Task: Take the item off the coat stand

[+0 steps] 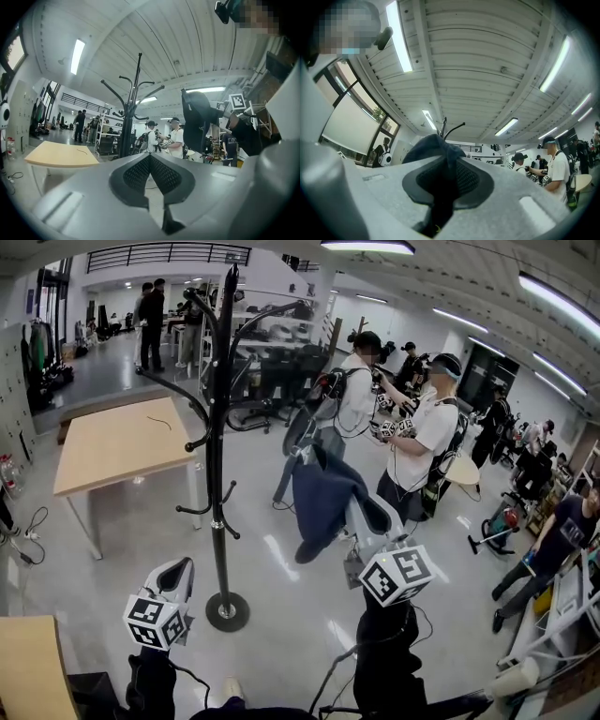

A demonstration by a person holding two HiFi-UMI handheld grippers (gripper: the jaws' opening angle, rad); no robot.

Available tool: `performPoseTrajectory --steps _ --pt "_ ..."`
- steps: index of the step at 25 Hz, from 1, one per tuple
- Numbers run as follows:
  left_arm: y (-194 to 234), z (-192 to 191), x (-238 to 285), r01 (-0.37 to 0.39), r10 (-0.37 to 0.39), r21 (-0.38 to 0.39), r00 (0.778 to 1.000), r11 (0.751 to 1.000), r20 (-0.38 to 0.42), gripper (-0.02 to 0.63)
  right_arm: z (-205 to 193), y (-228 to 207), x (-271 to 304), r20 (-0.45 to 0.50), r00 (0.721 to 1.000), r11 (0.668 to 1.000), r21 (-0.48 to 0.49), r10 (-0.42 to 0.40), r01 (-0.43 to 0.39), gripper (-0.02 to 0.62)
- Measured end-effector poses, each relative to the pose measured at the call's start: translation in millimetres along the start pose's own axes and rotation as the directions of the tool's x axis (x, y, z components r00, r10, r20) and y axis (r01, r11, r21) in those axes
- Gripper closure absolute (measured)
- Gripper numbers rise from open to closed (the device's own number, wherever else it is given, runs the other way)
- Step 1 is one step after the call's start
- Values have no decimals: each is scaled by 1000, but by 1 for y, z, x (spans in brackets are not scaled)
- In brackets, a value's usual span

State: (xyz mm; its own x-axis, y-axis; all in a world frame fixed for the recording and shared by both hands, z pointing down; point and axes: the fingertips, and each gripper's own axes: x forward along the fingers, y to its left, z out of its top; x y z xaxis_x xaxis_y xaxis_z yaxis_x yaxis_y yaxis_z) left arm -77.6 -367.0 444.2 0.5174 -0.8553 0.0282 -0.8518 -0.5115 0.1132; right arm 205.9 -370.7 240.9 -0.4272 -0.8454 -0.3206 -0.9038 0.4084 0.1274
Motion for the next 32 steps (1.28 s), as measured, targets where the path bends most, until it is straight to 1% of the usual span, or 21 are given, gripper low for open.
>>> performPoseTrajectory --steps 5,8,11,14,18,23,29,32 --pt "-16 -3 -10 -4 4 9 1000 1000 3 603 -5 -1 -31 1 1000 1000 -9 -12 12 554" --pt "-23 -2 -15 -6 6 13 1000 1000 8 603 -15 1 -45 -19 1000 1000 -15 -18 18 554" --pt "-28 -1 -20 -6 5 18 1000 1000 16 603 -23 7 -58 -32 999 1000 -2 -24 24 554" --pt "-41 3 -26 1 -1 22 1000 1000 19 603 -23 12 -74 -36 999 1000 8 -30 31 554" --pt "-54 12 -37 13 -14 24 1000 1000 19 603 -27 22 -90 -69 997 999 28 -31 33 554" --pt "-75 12 -52 26 -27 33 999 999 27 603 -31 30 -116 -88 995 998 35 -40 43 554" --pt "-84 3 -60 23 -25 45 999 999 48 603 -63 38 -140 -113 993 997 53 -45 52 554" --pt "-88 4 -68 20 -22 44 999 999 50 603 -68 43 -151 -125 991 996 73 -46 56 554"
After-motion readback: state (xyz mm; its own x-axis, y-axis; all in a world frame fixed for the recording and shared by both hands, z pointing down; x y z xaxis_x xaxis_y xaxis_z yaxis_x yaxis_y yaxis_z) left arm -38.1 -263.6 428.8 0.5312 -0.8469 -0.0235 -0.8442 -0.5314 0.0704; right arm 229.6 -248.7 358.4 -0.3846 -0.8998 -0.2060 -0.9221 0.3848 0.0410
